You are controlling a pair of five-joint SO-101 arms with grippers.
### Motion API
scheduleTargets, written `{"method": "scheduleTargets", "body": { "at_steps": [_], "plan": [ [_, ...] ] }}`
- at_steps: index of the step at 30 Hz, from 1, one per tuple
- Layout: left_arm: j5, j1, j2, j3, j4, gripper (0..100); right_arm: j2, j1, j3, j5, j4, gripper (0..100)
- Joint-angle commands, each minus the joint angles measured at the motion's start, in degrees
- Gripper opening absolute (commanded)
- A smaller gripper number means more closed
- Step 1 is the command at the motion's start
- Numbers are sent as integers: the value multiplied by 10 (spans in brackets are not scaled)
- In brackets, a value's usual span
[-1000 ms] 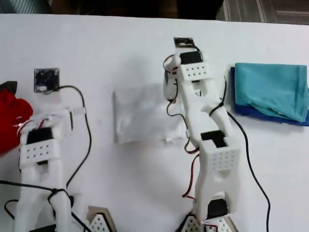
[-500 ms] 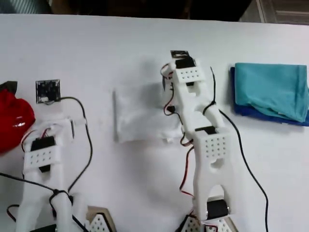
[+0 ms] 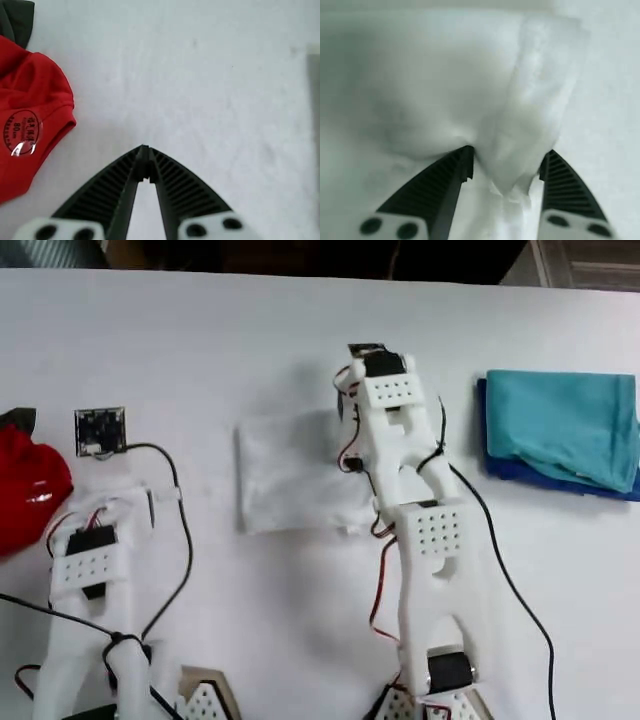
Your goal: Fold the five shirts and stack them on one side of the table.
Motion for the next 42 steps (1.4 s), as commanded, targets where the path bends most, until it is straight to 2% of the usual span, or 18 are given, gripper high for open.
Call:
{"method": "scheduleTargets", "body": {
  "at_steps": [1,8,15,24,26,31,34,42],
  "plan": [
    [-1,-2,-16,-2,-9,26,-24,12,-24,11,12,224],
    [-1,-1,-16,12,-32,26,-50,23,-22,11,29,224],
    [-1,-1,-16,13,-33,26,-66,27,-22,27,29,265],
    [-1,-1,-16,13,-33,26,29,19,-26,29,7,265],
    [-1,-1,-16,13,-33,26,46,17,-26,28,4,243],
    [-1,-1,-16,15,-33,26,54,17,-35,32,6,110],
    [-1,-1,-16,15,-33,26,53,15,-35,63,7,28],
    [-1,-1,-16,17,-33,26,20,37,-36,82,30,21]
  ]
}}
